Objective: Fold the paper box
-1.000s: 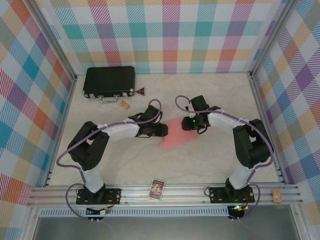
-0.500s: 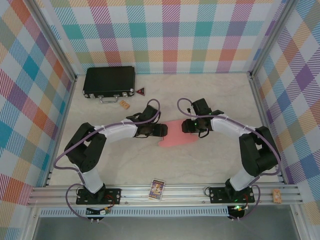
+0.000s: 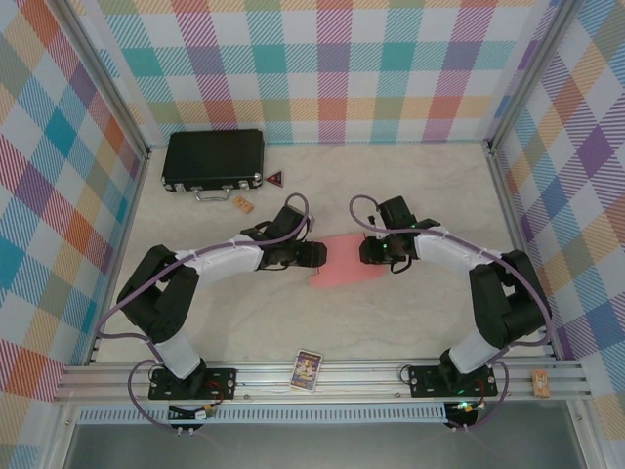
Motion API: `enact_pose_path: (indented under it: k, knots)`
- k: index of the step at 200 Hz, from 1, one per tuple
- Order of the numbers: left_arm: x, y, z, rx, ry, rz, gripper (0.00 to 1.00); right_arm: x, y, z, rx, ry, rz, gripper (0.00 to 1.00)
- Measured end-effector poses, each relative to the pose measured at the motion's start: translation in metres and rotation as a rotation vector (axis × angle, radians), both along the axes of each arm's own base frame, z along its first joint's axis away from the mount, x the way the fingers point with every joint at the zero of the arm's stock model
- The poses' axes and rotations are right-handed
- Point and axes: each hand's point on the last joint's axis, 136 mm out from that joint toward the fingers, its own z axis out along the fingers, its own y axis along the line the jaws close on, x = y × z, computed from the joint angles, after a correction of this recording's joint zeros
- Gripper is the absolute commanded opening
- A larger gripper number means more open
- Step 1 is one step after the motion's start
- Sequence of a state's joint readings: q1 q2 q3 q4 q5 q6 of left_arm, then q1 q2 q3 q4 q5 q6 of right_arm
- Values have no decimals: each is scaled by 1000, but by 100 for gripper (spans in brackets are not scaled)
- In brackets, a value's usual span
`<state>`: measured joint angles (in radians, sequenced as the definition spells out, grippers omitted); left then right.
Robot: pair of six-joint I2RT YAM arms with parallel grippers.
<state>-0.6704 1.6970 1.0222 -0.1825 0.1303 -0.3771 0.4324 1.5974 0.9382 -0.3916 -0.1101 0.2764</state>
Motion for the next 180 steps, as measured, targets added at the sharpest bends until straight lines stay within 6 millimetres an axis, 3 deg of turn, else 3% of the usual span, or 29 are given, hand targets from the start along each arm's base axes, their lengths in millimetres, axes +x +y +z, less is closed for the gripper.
enact_pose_path:
  k: [70,128,180]
  knots:
    - [-12,-6,-10,-67,67,7,52,20,20,-2,40,14,39,30]
    - [-18,-11,-12,-140,117,23,53,58,31,1,2,-37,88,38]
    - [-19,-9,-2,-147,107,22,73,84,28,14,-26,-83,71,50]
